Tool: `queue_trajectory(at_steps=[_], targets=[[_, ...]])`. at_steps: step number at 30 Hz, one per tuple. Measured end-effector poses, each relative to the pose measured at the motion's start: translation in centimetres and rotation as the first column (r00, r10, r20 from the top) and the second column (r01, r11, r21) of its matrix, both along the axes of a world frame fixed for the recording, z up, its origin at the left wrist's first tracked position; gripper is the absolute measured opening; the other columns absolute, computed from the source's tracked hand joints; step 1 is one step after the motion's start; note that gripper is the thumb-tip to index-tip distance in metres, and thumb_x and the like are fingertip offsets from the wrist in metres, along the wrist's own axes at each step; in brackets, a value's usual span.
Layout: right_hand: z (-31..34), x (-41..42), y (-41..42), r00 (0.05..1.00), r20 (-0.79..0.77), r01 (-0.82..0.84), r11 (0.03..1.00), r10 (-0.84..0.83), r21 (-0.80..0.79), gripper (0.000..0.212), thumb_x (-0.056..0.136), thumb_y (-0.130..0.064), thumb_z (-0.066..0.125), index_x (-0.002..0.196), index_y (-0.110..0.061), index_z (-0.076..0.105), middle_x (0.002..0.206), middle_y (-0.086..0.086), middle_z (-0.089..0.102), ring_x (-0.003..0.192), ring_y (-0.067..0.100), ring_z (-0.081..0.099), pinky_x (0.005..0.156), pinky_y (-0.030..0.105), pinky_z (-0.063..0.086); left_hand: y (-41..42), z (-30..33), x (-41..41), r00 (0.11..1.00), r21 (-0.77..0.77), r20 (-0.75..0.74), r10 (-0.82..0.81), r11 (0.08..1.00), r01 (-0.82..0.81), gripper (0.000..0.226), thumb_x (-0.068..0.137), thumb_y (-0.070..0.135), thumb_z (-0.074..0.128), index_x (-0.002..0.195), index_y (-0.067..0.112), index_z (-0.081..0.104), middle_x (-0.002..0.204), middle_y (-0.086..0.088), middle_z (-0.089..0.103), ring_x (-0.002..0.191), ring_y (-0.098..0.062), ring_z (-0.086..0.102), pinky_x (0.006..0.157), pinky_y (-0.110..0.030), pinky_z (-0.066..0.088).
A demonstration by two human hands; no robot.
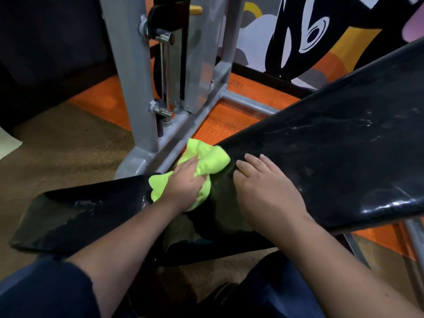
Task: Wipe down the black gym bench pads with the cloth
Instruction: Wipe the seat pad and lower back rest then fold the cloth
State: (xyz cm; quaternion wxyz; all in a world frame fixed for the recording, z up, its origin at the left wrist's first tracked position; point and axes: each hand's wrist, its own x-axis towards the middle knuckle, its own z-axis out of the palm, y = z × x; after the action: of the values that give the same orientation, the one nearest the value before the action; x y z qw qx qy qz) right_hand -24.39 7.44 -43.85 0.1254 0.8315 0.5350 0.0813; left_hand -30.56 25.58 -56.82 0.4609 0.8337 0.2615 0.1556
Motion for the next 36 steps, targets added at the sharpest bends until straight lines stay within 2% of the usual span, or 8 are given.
queue_trajectory(at_steps=[12, 16, 20, 24, 28, 32, 34, 36], targets=[[0.3, 0.2, 0.3, 0.998, -0.043, -0.038, 0.999, 0.038, -0.016, 0.041, 0.098, -0.018, 0.039, 0.134, -0.012, 0.058, 0.151, 0.011, 0.046, 0.147, 0.027, 0.03, 0.122, 0.041, 0.011, 0.2, -0.4, -1.6, 0.996, -0.047, -0.041, 0.074, 0.996, -0.076, 0.06, 0.08, 0.041, 0.042, 0.138, 0.028, 0.049, 0.149, 0.006, 0.042, 0.14, -0.02, 0.032, 0.116, -0.04, 0.022], [0.1, 0.1, 0.1, 0.999, -0.028, -0.015, 1.0, 0.015, -0.008, 0.036, 0.092, -0.018, 0.049, 0.122, -0.011, 0.067, 0.14, 0.012, 0.058, 0.139, 0.028, 0.044, 0.119, 0.042, 0.021, -1.2, -0.7, -2.8, 0.997, 0.005, -0.069, -0.02, 1.0, 0.02, 0.062, 0.082, 0.032, 0.043, 0.143, 0.03, 0.042, 0.154, 0.009, 0.035, 0.143, -0.014, 0.025, 0.118, -0.038, 0.019], [0.2, 0.1, 0.4, 0.998, -0.064, -0.022, 1.0, 0.023, 0.019, 0.043, 0.099, -0.018, 0.035, 0.135, -0.013, 0.057, 0.153, 0.008, 0.044, 0.148, 0.023, 0.028, 0.122, 0.038, 0.009, -1.0, 0.8, -2.4, 0.999, -0.042, -0.041, 0.022, 0.999, -0.024, 0.057, 0.081, 0.036, 0.043, 0.137, 0.032, 0.049, 0.149, 0.009, 0.043, 0.139, -0.017, 0.033, 0.115, -0.042, 0.026], [0.4, 0.1, 0.2, 0.994, -0.104, -0.014, 1.0, 0.017, 0.023, 0.046, 0.101, -0.02, 0.031, 0.143, -0.015, 0.049, 0.16, 0.006, 0.034, 0.151, 0.022, 0.018, 0.122, 0.037, 0.003, -1.4, -0.2, -4.0, 0.996, -0.024, -0.053, -0.071, 0.997, 0.07, 0.059, 0.088, 0.02, 0.051, 0.145, 0.031, 0.041, 0.154, 0.011, 0.033, 0.143, -0.01, 0.024, 0.118, -0.033, 0.019], [0.5, 0.1, 0.5, 0.995, -0.099, -0.007, 1.0, 0.01, 0.028, 0.046, 0.1, -0.021, 0.03, 0.142, -0.016, 0.05, 0.16, 0.005, 0.034, 0.151, 0.02, 0.019, 0.122, 0.037, 0.005, -1.5, 1.1, -3.7, 1.0, -0.052, -0.025, -0.003, 0.999, 0.002, 0.055, 0.091, 0.018, 0.051, 0.144, 0.026, 0.043, 0.147, 0.017, 0.036, 0.137, -0.004, 0.028, 0.113, -0.024, 0.02], [0.5, 0.0, 0.5, 0.993, -0.119, 0.007, 1.0, -0.004, 0.02, 0.045, 0.101, -0.02, 0.029, 0.14, -0.018, 0.051, 0.16, 0.004, 0.034, 0.151, 0.018, 0.017, 0.122, 0.035, 0.002, -1.8, 0.0, -5.4, 0.994, -0.021, -0.024, -0.103, 0.995, 0.102, 0.062, 0.091, 0.012, 0.053, 0.146, 0.034, 0.036, 0.154, 0.016, 0.029, 0.144, -0.006, 0.021, 0.116, -0.025, 0.017], [0.5, -0.1, 0.4, 0.993, -0.12, 0.007, 1.0, -0.004, 0.023, 0.044, 0.101, -0.02, 0.03, 0.138, -0.018, 0.053, 0.159, 0.004, 0.035, 0.151, 0.018, 0.017, 0.122, 0.035, 0.003, -1.7, 0.5, -5.5, 0.999, -0.043, -0.049, -0.022, 0.999, 0.02, 0.057, 0.092, 0.014, 0.053, 0.145, 0.03, 0.039, 0.152, 0.017, 0.031, 0.143, -0.007, 0.024, 0.111, -0.02, 0.018], [0.5, 0.0, 0.5, 0.994, -0.108, 0.005, 0.999, -0.002, 0.032, 0.043, 0.101, -0.02, 0.031, 0.138, -0.018, 0.053, 0.158, 0.004, 0.036, 0.151, 0.018, 0.019, 0.122, 0.035, 0.004, -2.7, 0.9, -5.3, 1.0, -0.075, 0.002, -0.005, 0.997, 0.005, 0.055, 0.092, 0.018, 0.052, 0.143, 0.034, 0.043, 0.151, 0.018, 0.032, 0.143, -0.009, 0.024, 0.115, -0.025, 0.019]])
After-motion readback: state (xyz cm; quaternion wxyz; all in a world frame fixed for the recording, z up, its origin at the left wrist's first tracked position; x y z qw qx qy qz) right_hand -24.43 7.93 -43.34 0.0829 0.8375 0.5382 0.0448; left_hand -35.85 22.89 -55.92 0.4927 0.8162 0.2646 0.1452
